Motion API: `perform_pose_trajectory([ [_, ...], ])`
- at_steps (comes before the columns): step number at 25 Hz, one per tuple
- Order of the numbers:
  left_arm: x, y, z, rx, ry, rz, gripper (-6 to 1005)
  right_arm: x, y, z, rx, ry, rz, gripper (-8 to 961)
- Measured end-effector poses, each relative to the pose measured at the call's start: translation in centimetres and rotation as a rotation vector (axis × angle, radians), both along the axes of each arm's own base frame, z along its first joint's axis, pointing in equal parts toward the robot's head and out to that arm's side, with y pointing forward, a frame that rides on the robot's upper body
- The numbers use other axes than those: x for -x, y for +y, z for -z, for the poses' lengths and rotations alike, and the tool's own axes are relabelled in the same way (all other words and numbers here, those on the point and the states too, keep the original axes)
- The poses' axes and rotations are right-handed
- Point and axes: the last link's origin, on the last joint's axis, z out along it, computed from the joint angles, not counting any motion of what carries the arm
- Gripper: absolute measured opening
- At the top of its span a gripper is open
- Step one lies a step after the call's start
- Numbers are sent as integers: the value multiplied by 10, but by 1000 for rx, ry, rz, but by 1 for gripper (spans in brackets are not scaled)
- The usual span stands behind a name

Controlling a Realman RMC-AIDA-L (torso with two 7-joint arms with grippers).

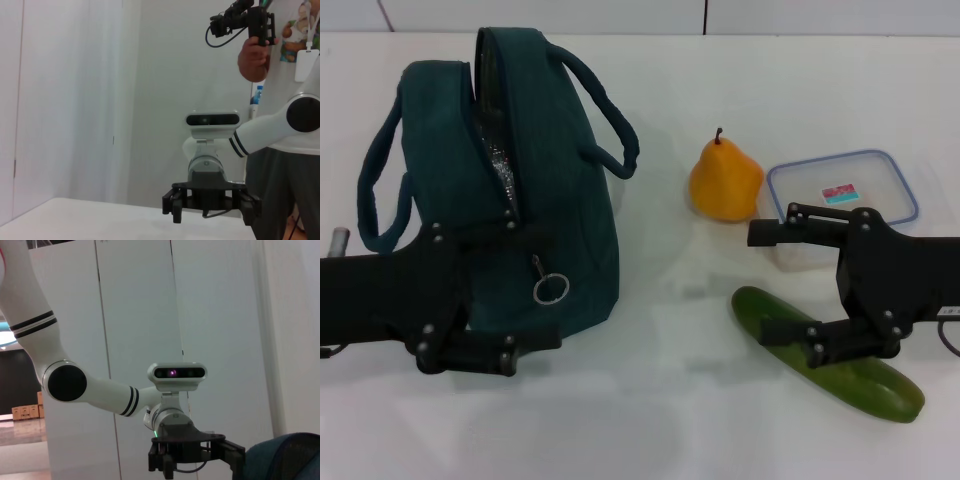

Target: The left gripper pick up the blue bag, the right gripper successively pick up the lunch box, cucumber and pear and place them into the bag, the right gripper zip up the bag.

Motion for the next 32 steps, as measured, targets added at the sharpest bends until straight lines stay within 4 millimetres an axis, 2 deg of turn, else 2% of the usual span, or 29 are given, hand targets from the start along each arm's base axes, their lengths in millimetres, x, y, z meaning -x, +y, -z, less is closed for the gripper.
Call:
perform_pose_trajectory([
  [18,5,-2,-1,-4,12,-5,880,-5,2,2,3,-13,40,858],
  [28,12,3,-21,-115,-43,-84,880,-14,8,-13,-47,33,133,858],
  [32,13,17,-39,-170,-116,-203,879,-15,8,-13,-49,34,139,858],
])
